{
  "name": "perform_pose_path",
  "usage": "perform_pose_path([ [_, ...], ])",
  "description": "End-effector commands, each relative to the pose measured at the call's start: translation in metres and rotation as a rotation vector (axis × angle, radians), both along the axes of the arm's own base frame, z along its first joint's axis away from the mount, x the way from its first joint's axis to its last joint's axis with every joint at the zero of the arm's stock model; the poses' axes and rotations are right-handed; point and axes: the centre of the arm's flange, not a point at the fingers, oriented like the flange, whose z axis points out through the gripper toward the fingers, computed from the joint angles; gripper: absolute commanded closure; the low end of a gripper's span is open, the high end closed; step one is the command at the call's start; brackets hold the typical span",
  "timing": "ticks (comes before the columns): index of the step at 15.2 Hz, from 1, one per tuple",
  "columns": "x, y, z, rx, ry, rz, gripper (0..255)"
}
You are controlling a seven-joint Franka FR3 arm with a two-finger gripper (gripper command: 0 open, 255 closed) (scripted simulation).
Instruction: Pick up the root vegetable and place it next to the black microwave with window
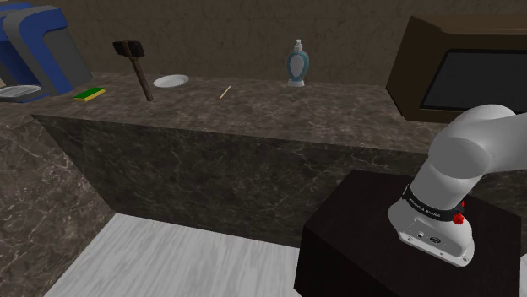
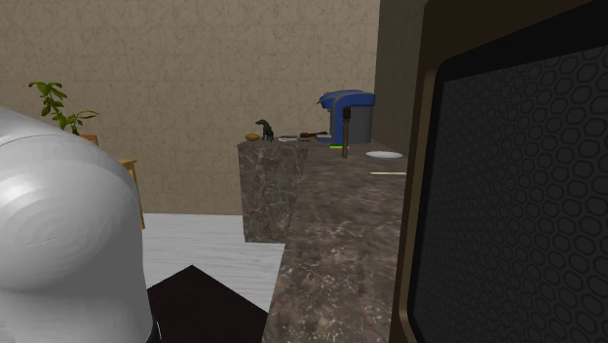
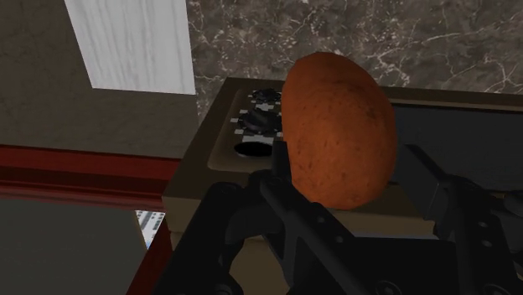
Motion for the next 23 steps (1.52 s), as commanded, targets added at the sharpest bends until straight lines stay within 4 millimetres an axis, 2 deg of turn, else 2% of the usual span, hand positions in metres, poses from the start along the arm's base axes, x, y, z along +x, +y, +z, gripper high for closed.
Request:
perform_pose_path([
  [1,0.0,0.001,-0.01,-0.001,0.0,0.0,255],
  [23,0.0,0.001,-0.126,-0.001,0.0,0.0,255],
])
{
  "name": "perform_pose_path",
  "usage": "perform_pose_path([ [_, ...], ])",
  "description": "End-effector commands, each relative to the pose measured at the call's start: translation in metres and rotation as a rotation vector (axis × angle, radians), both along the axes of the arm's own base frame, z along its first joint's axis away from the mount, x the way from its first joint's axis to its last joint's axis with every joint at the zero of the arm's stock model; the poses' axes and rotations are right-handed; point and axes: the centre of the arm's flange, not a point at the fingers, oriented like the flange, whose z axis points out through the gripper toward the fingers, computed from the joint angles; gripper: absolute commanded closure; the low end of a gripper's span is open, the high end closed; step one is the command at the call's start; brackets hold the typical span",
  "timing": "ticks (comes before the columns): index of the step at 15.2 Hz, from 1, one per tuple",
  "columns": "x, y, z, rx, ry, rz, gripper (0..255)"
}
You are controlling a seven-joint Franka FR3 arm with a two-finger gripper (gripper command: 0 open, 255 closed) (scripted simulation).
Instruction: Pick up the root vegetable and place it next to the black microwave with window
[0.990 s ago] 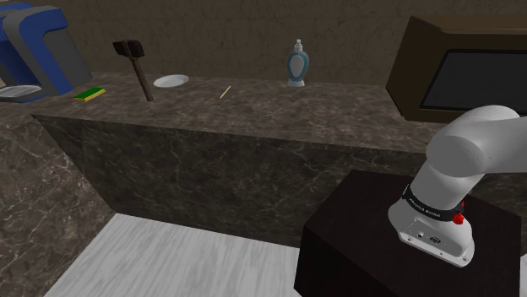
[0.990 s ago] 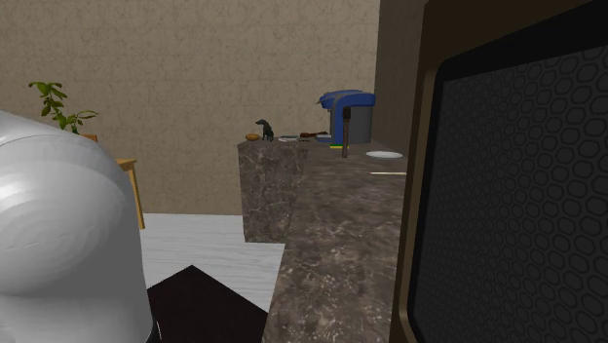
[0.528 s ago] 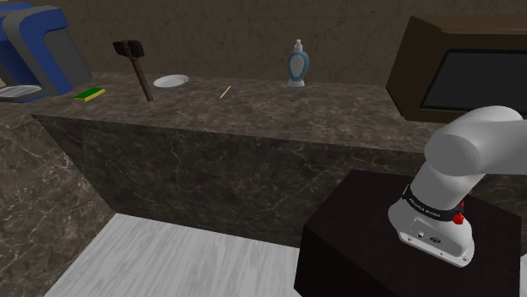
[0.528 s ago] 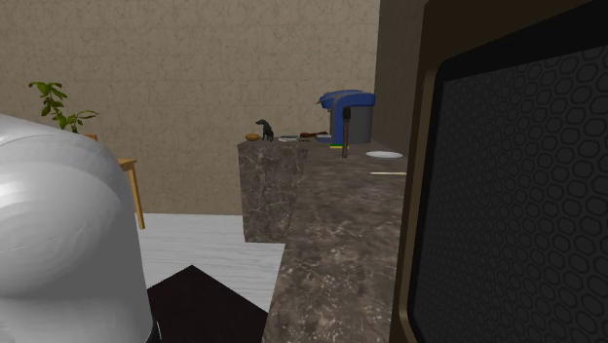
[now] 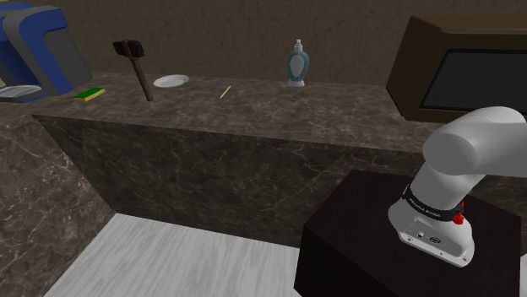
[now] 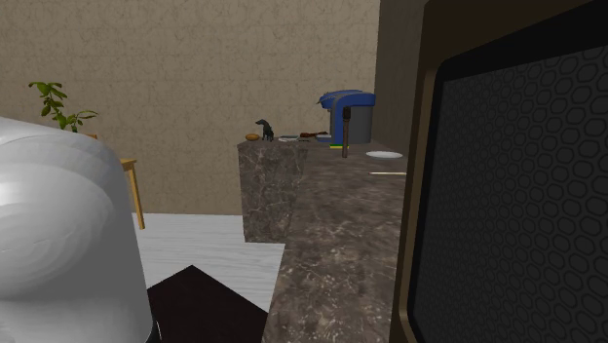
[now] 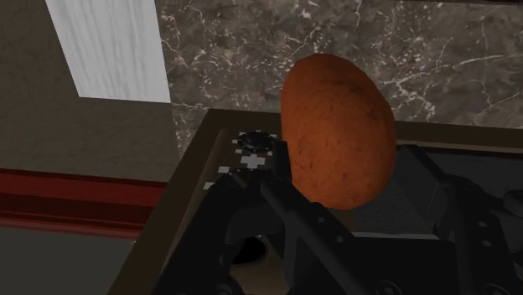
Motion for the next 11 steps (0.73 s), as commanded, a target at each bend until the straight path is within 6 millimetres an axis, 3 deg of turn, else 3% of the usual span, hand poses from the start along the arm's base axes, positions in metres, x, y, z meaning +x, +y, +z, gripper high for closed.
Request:
perform_pose_path([
  [1,0.0,-0.002,-0.01,0.0,0.0,0.0,255],
  [11,0.0,-0.002,-0.063,0.0,0.0,0.0,255],
])
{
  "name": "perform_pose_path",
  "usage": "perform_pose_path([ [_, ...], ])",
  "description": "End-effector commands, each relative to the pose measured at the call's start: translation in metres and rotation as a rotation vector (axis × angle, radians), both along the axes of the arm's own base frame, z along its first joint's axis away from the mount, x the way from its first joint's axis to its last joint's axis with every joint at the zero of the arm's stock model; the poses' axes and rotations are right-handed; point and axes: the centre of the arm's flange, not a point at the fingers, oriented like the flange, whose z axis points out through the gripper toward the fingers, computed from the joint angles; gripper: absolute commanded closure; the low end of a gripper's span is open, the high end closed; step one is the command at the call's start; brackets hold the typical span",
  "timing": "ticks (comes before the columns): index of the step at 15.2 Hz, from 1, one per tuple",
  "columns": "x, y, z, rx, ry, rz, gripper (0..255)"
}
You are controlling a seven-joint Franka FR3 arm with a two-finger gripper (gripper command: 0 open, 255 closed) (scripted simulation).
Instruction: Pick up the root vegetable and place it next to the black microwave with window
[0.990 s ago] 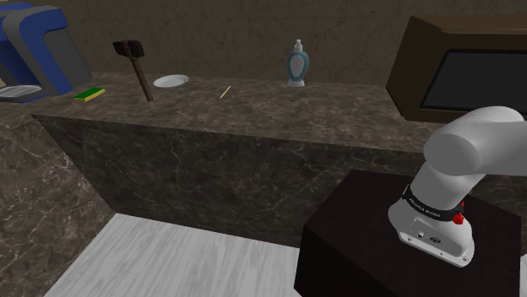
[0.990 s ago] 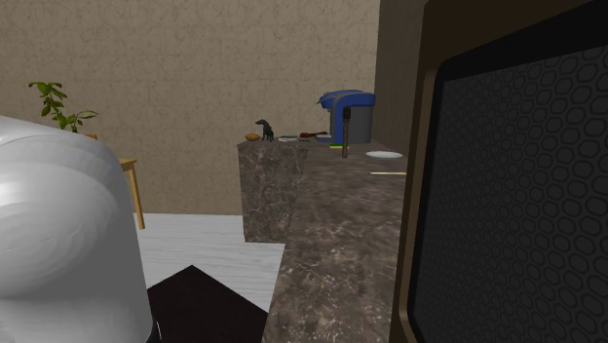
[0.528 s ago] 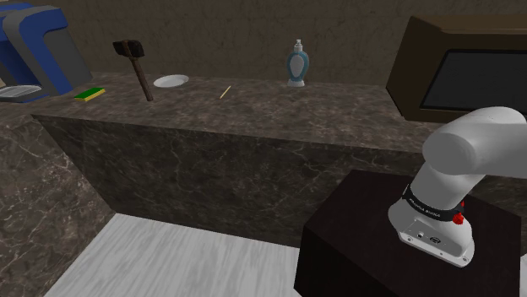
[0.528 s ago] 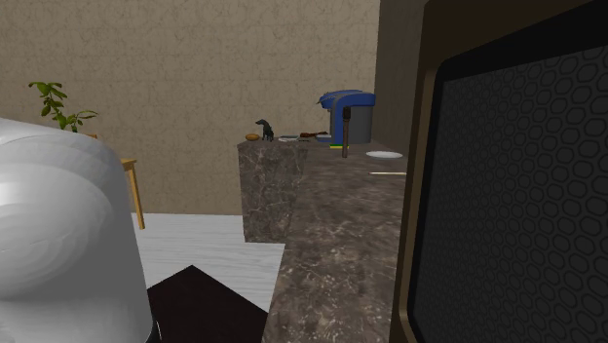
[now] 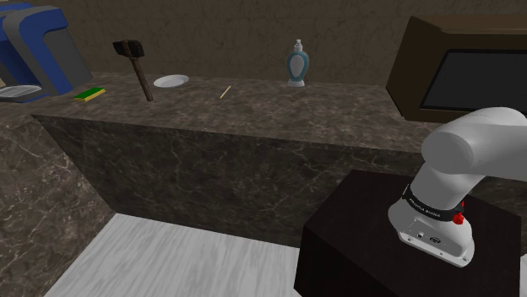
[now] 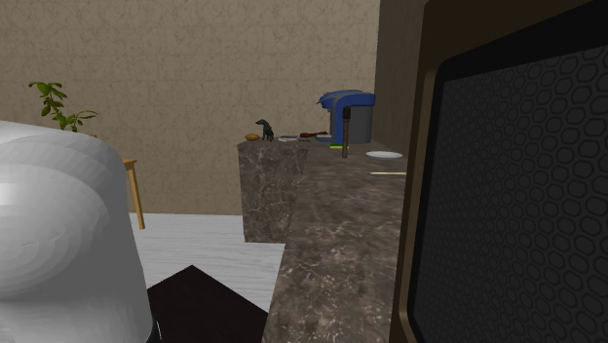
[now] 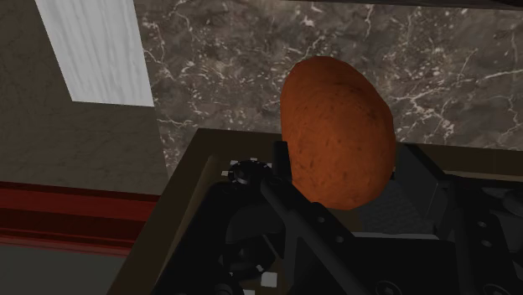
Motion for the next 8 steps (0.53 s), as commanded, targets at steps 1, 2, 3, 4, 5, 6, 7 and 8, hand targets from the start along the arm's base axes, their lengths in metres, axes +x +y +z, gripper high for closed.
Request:
perform_pose_path([
  [1,-0.001,0.0,-0.01,0.0,0.0,0.0,255],
  [2,-0.001,0.0,-0.015,0.0,0.0,0.0,255],
  [3,-0.001,0.0,-0.021,0.0,0.0,0.0,255],
  [4,-0.001,0.0,-0.026,0.0,0.0,0.0,255],
  [5,-0.001,0.0,-0.031,0.0,0.0,0.0,255],
  [6,-0.001,0.0,-0.037,0.0,0.0,0.0,255],
  [7,-0.001,0.0,-0.042,0.0,0.0,0.0,255],
  [8,-0.001,0.0,-0.047,0.0,0.0,0.0,255],
])
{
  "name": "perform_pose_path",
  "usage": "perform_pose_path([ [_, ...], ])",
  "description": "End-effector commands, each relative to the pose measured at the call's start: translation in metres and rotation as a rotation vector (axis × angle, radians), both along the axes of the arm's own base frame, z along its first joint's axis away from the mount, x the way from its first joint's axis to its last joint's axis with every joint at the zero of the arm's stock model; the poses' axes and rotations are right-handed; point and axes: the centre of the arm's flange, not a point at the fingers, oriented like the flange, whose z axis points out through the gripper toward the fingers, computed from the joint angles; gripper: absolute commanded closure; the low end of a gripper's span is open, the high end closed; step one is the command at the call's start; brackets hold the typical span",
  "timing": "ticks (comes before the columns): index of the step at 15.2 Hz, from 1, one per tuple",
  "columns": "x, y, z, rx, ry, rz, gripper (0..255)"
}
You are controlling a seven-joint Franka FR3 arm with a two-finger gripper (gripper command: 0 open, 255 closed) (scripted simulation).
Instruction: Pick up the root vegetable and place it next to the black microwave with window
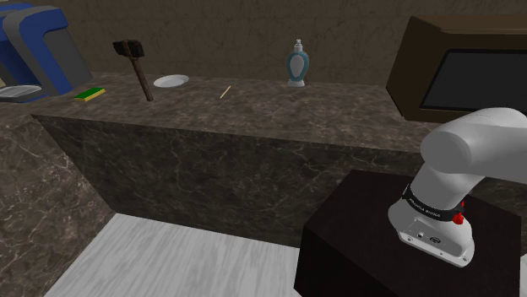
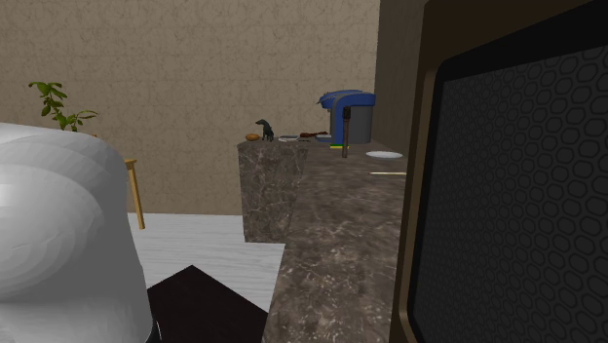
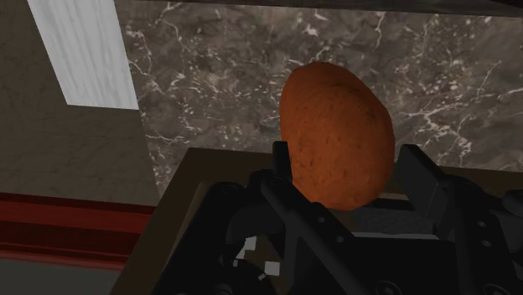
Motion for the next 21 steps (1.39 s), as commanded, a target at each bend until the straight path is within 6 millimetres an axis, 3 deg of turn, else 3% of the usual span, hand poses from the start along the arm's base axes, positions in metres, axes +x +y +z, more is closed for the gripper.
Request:
perform_pose_path([
  [1,0.001,0.0,-0.01,0.0,0.0,0.0,255],
  [21,0.001,0.0,-0.115,0.0,0.0,0.0,255],
])
